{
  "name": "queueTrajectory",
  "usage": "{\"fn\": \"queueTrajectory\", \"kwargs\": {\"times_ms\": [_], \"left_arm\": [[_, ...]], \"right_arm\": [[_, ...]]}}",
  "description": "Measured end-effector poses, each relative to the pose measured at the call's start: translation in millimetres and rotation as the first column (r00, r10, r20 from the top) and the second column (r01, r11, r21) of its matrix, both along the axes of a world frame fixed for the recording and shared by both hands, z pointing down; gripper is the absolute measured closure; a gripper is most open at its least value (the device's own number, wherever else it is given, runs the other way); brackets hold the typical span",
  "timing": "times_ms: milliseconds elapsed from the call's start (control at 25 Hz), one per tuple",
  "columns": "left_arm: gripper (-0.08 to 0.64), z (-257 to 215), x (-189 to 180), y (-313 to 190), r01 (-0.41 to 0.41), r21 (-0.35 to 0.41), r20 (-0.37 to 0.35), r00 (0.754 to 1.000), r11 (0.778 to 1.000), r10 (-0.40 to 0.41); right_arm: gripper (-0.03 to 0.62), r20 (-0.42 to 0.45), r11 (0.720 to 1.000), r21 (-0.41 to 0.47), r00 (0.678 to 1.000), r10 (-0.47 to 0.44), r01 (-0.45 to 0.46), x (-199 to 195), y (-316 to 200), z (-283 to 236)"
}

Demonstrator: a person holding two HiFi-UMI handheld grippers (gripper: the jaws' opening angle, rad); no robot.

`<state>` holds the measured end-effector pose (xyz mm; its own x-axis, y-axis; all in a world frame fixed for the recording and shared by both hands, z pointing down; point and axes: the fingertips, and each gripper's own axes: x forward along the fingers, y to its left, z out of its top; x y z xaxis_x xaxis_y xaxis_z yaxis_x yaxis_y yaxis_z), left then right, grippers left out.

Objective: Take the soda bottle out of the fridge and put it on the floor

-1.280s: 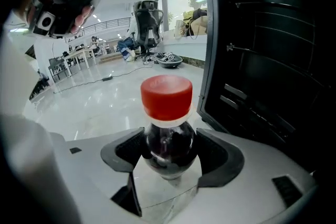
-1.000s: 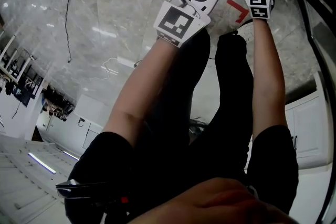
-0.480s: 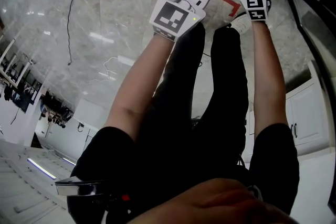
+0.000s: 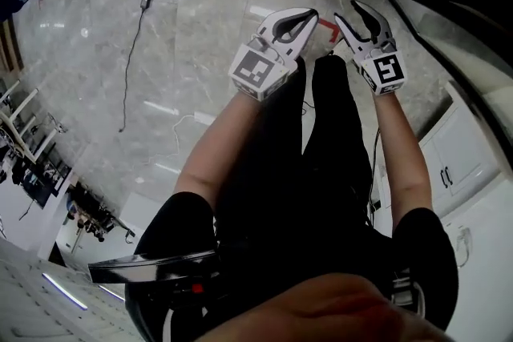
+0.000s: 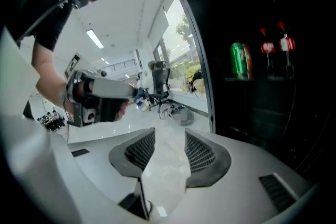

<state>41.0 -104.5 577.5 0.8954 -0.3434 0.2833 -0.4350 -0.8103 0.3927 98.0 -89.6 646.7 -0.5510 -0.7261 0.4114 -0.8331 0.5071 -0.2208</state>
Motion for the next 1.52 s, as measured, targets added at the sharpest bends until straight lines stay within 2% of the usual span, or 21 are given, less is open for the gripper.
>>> {"fn": "queueTrajectory", "kwargs": {"times_ms": [80,160,280,440,600,760,880,1000,1360,1520], "left_arm": [[0.555,-52,5,13,-0.049,0.042,-0.013,0.999,0.998,0.05],[0.555,-99,6,25,-0.082,0.073,-0.013,0.996,0.994,0.083],[0.555,-161,4,41,-0.108,0.098,-0.025,0.994,0.989,0.111],[0.555,-228,-2,60,-0.145,0.16,-0.022,0.988,0.976,0.15],[0.555,-278,0,71,-0.148,0.155,-0.042,0.987,0.977,0.156],[0.555,-320,1,80,-0.133,0.155,-0.057,0.988,0.979,0.143],[0.555,-344,-12,82,-0.138,0.198,-0.061,0.986,0.97,0.153],[0.555,-347,-4,78,-0.151,0.252,-0.076,0.982,0.956,0.175],[0.555,-359,8,67,-0.148,0.288,-0.101,0.978,0.946,0.184],[0.555,-382,-5,76,-0.149,0.292,-0.109,0.976,0.945,0.188]], "right_arm": [[0.46,0.052,0.998,0.054,0.998,-0.024,0.021,-5,14,-75],[0.506,0.116,0.997,0.074,0.992,-0.044,0.036,-7,28,-141],[0.541,0.167,0.994,0.085,0.983,-0.077,0.064,-7,47,-217],[0.568,0.154,0.986,0.148,0.983,-0.102,0.079,-10,67,-301],[0.575,0.18,0.981,0.185,0.98,-0.084,0.051,-10,77,-365],[0.575,0.187,0.982,0.186,0.979,-0.076,0.041,-17,82,-415],[0.575,0.168,0.98,0.196,0.982,-0.08,0.046,-35,88,-441],[0.575,0.17,0.976,0.213,0.983,-0.071,0.034,-34,89,-446],[0.575,0.19,0.961,0.277,0.981,-0.031,-0.024,-22,74,-458],[0.575,0.18,0.952,0.307,0.982,-0.056,-0.002,-33,79,-476]]}}
